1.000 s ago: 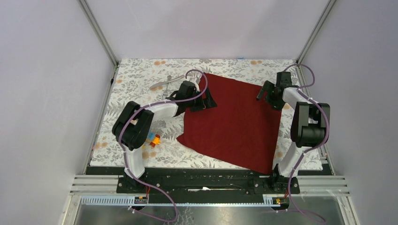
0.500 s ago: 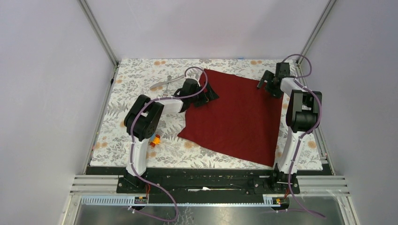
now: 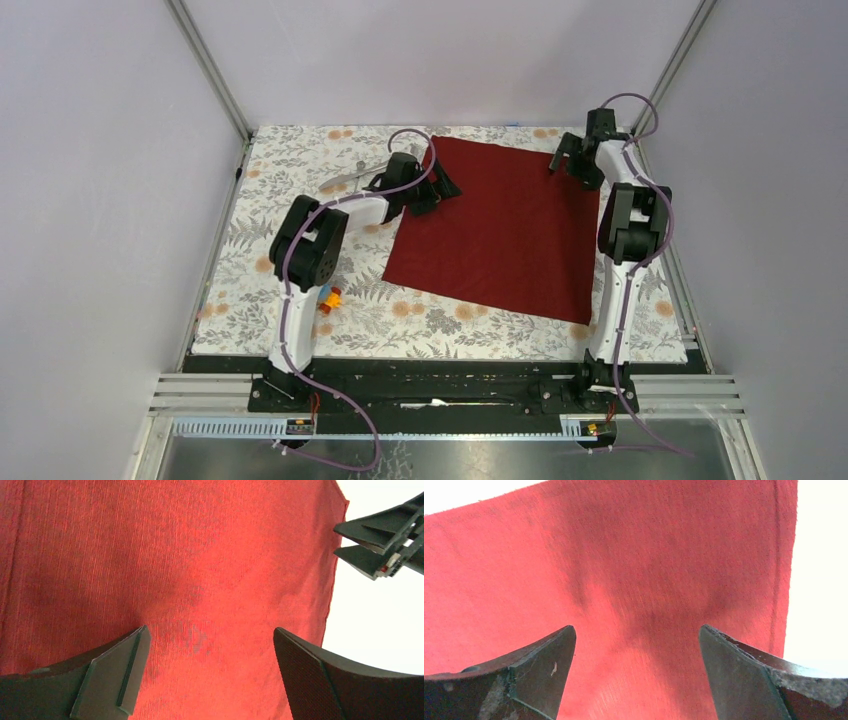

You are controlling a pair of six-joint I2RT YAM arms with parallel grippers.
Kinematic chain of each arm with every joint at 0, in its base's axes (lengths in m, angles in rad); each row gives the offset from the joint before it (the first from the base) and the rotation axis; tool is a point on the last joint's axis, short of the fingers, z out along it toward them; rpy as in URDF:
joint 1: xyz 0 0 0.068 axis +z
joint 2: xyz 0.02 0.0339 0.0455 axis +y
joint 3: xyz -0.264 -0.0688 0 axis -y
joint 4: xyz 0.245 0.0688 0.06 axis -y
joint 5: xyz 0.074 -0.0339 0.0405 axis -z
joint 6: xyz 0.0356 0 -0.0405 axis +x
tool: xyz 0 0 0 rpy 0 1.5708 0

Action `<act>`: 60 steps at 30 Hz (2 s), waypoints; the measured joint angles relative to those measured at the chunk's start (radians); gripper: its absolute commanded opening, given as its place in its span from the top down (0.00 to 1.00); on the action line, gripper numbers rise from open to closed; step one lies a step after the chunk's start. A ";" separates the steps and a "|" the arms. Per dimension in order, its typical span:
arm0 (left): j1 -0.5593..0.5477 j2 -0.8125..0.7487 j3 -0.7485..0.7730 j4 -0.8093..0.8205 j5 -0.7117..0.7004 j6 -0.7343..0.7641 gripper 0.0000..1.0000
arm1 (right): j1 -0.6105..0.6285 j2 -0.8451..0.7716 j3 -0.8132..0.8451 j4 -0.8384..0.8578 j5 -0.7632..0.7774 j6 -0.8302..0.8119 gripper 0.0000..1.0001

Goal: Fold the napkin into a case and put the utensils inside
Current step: Flatten out the crumpled napkin at the center of the board, then pick up the flattened napkin from the center of the board.

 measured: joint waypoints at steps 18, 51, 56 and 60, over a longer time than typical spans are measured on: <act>-0.023 -0.731 -0.189 -0.325 0.135 0.162 0.01 | -0.042 -1.284 -1.121 -0.168 0.096 0.301 0.14; 0.000 -0.787 -0.274 -0.426 0.122 0.373 0.01 | -0.051 -1.144 -1.430 -0.150 0.223 0.539 0.49; 0.023 -0.787 -0.275 -0.426 0.122 0.373 0.01 | -0.051 -1.123 -1.421 -0.157 0.229 0.534 0.65; 0.037 -0.787 -0.275 -0.426 0.121 0.374 0.01 | -0.051 -1.107 -1.411 -0.158 0.228 0.528 0.71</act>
